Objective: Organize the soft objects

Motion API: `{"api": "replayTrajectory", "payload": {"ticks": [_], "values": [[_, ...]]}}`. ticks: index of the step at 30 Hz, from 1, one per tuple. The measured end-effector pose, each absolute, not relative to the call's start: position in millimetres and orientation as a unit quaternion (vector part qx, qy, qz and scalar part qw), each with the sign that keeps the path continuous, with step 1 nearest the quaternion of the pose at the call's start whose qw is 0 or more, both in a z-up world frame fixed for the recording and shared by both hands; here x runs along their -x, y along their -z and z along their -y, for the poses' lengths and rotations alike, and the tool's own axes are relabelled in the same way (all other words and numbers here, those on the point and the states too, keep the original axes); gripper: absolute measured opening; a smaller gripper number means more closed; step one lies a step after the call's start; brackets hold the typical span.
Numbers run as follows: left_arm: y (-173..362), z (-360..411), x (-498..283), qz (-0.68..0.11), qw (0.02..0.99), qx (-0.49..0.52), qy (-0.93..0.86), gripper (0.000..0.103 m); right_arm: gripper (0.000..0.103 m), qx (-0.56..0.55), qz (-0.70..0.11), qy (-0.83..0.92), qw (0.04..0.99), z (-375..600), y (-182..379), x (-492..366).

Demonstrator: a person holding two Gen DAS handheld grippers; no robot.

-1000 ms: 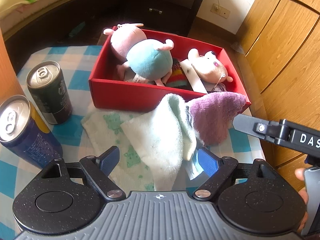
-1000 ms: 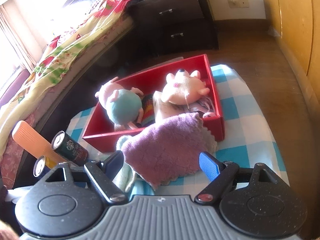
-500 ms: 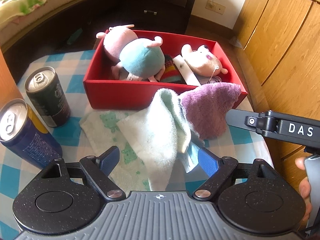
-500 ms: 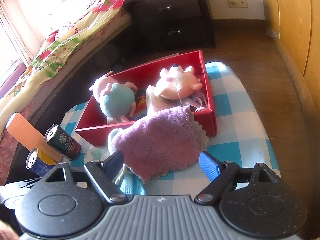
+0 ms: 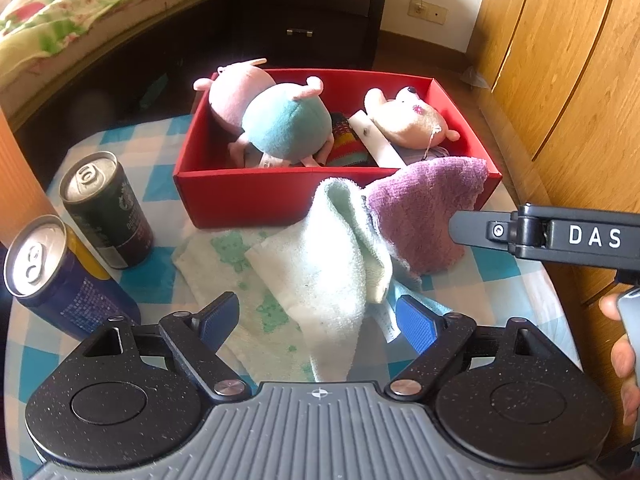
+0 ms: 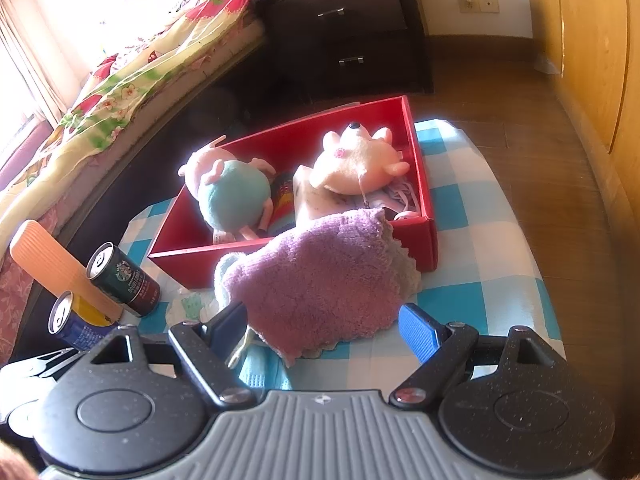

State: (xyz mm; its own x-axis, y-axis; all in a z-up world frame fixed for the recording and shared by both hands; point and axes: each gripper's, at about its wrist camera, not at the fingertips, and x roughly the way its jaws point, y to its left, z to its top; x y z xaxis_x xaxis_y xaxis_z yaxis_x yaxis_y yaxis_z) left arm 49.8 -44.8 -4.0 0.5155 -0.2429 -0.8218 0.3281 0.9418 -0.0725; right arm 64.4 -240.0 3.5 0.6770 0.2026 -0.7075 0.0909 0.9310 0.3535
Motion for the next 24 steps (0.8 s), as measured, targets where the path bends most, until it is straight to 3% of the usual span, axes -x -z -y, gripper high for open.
{"api": "replayTrajectory", "payload": {"ticks": [13,18,22,24], "values": [[11.7,47.7,-45.4,-0.464,0.868,-0.067,0.165,0.083,0.062,-0.192,-0.405,-0.025,0.894,242.8,-0.3,-70.5],[33.4,47.9,-47.3,-0.501,0.844,-0.057,0.183,0.082,0.064,-0.203,-0.405,-0.016,0.891,247.2,-1.1,-80.6],[57.3,38.5,-53.0,-0.552,0.812,-0.023,0.188,0.051,0.067,-0.207,-0.405,-0.009,0.891,250.7,-1.4,-84.1],[55.6,35.5,-52.4,-0.551,0.814,-0.028,0.185,0.029,0.067,-0.208,-0.406,-0.003,0.890,252.0,-0.2,-85.8]]}}
